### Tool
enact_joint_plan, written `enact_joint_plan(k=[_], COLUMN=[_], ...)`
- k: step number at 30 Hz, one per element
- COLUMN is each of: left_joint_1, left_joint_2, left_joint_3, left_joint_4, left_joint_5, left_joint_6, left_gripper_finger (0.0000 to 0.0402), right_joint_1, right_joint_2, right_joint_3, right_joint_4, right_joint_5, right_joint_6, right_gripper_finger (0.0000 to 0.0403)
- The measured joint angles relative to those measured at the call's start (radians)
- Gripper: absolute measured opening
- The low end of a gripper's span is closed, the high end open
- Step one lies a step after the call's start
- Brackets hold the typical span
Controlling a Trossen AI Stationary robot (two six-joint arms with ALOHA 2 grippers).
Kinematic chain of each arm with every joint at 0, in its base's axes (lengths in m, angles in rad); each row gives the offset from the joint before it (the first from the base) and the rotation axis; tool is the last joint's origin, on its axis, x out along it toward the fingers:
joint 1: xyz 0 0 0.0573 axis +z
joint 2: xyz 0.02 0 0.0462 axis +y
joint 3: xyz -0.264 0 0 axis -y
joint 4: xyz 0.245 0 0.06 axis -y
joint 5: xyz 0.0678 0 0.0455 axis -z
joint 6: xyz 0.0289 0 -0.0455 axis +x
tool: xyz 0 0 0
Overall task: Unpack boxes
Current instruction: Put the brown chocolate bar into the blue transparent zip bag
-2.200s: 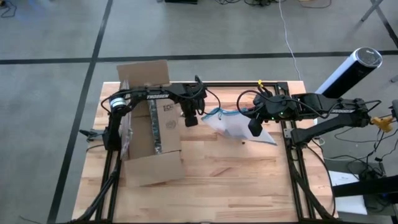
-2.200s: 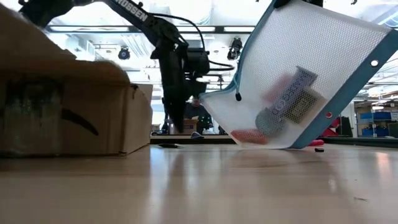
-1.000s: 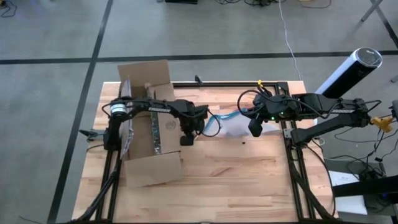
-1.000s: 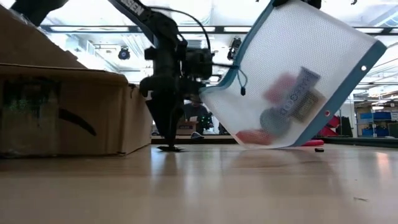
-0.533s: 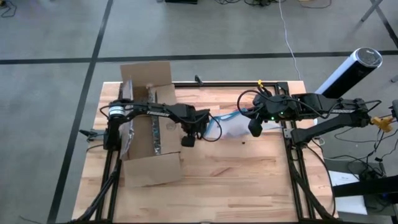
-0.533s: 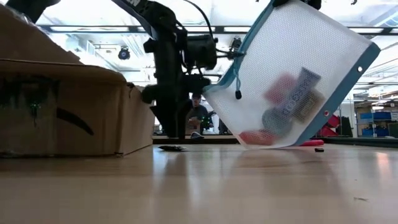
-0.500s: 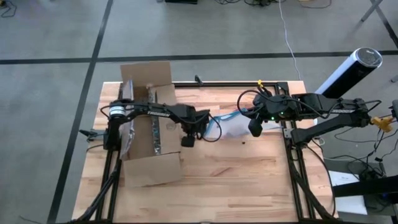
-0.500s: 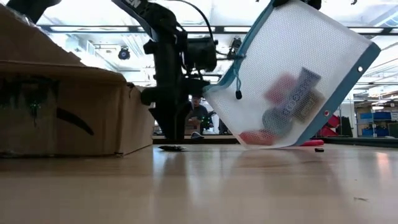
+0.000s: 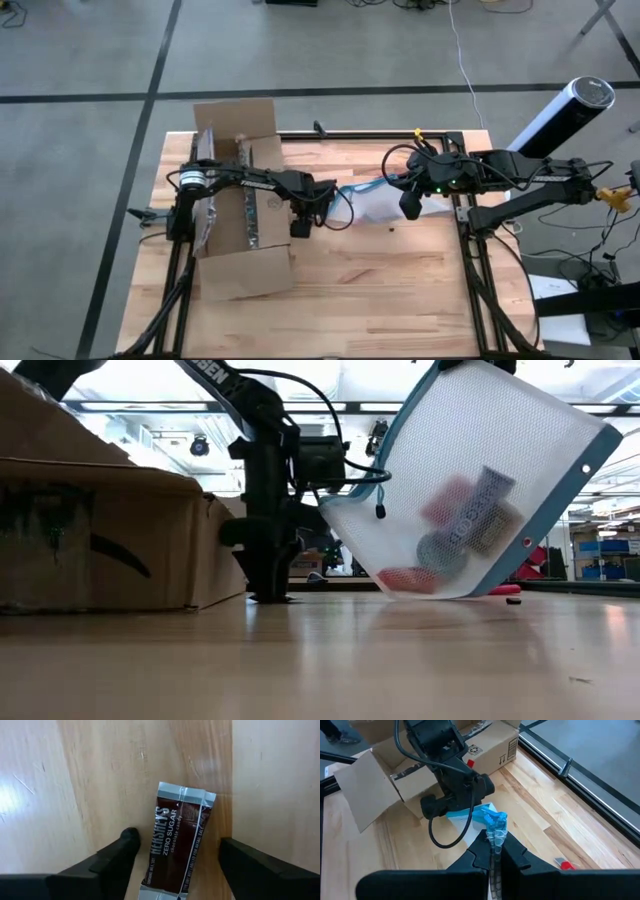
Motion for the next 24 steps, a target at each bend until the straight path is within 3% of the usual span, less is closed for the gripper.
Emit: enact_joint_plan(k=[7,10,19,24], left_joint_1=[0.001,0.000,-0.002,-0.002], left_joint_2=[0.000,-0.002,-0.040,-0.097], left_joint_3=[0.003,0.004,0.064,0.139], left_joint_4=[-0.003,-0.006,-0.100,-0.151], left_joint_5=[0.006,0.022,0.032,0.031], left_joint_6=[-0.034,-0.055,-0.078,-0.078], left_gripper_finger=[0.0118,0.0081,0.0085,0.0058], right_joint_1=[0.000,0.000,0.000,0.000], right_joint_2=[0.000,0.000,0.000,0.000], right_joint_3=[0.000,0.000,0.000,0.000], right_joint_4=[0.001,0.000,0.001,0.000], right_joint_5=[0.000,0.000,0.000,0.001], right_joint_6=[0.007,0.008,0.003,0.002], right_gripper_finger=[0.0000,0.0000,0.0000,0.0000])
